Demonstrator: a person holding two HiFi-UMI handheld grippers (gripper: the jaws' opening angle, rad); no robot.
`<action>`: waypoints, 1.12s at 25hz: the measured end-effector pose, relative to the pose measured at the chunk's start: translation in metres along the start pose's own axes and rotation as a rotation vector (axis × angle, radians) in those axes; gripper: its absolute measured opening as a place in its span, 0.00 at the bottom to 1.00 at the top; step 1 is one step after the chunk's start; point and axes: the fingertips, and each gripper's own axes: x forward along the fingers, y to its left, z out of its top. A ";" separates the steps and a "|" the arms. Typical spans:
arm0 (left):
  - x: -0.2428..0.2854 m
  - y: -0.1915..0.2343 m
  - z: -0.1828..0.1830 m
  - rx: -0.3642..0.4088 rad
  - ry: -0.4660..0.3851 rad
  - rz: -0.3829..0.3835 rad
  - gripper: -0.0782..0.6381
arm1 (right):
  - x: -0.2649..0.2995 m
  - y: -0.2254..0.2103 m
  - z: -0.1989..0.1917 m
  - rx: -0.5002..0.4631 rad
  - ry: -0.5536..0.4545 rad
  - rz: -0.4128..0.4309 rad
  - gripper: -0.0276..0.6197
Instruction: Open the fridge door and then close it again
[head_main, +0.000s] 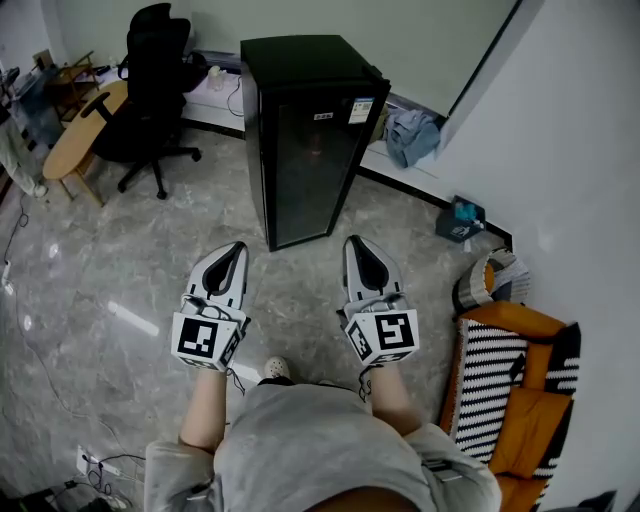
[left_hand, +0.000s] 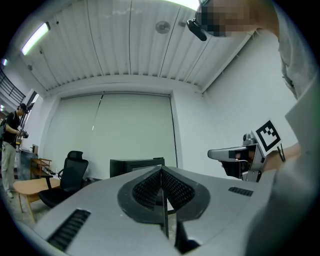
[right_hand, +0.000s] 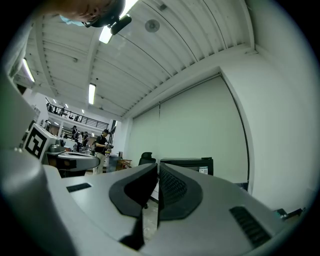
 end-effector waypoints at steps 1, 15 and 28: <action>0.003 0.004 0.000 0.001 -0.006 -0.010 0.13 | 0.004 0.001 0.000 0.000 -0.001 -0.004 0.08; 0.031 0.040 -0.019 -0.019 0.020 -0.062 0.13 | 0.036 -0.002 -0.018 0.016 0.018 -0.076 0.08; 0.111 0.067 -0.026 -0.016 0.015 -0.039 0.13 | 0.112 -0.050 -0.025 0.016 0.016 -0.051 0.08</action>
